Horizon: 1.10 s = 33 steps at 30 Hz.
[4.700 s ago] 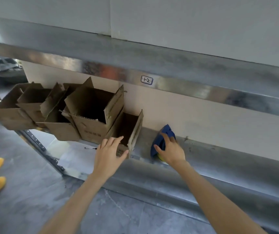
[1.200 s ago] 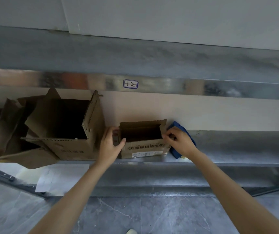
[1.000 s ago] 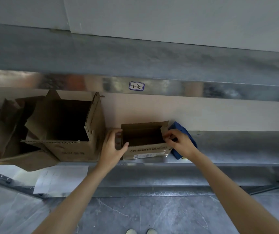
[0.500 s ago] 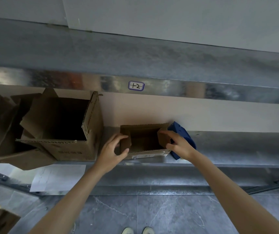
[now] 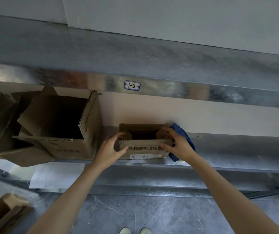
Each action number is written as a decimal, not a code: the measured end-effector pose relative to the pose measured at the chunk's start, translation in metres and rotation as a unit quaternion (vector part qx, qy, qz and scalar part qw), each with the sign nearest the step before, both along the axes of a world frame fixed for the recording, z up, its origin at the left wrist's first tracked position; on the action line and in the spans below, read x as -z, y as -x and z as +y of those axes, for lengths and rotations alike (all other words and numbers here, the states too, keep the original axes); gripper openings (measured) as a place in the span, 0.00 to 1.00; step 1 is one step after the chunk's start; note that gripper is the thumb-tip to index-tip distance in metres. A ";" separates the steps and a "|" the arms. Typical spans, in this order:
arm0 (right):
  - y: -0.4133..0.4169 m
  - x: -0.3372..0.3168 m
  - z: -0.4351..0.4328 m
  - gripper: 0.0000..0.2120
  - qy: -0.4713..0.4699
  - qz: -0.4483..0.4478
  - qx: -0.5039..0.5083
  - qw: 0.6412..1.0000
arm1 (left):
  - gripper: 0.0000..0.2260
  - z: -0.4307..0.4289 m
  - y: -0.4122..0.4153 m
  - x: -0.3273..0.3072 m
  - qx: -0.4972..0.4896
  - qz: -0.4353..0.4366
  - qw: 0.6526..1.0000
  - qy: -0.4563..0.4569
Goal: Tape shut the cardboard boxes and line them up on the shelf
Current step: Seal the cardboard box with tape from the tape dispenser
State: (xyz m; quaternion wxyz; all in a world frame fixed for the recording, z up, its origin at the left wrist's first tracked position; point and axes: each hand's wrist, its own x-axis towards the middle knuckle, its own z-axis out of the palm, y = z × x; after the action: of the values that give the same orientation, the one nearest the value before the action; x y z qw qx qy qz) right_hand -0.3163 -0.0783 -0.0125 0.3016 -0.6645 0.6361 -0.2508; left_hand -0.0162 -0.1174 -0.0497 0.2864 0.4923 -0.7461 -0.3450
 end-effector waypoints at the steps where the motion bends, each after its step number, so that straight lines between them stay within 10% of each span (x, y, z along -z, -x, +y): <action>1: -0.001 0.001 0.000 0.30 0.017 0.003 0.012 1.000 | 0.22 0.000 0.001 0.000 -0.011 0.007 1.000 0.001; 13: -0.004 0.009 -0.010 0.51 0.063 0.070 0.058 0.994 | 0.46 -0.013 0.008 -0.002 -0.036 0.044 0.998 0.031; 21: -0.003 0.021 -0.011 0.21 0.056 0.147 0.007 0.988 | 0.17 -0.014 0.008 0.001 -0.004 0.007 0.997 0.070; 33: -0.031 0.034 -0.012 0.17 0.102 0.129 0.043 0.985 | 0.17 -0.008 0.039 0.009 -0.006 0.018 0.994 0.105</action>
State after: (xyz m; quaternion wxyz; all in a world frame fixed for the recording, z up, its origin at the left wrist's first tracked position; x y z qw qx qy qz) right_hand -0.2856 -0.0906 -0.0469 0.1368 -0.6907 0.6687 -0.2387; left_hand -0.0556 -0.1258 -0.0590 0.3521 0.4580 -0.7696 -0.2719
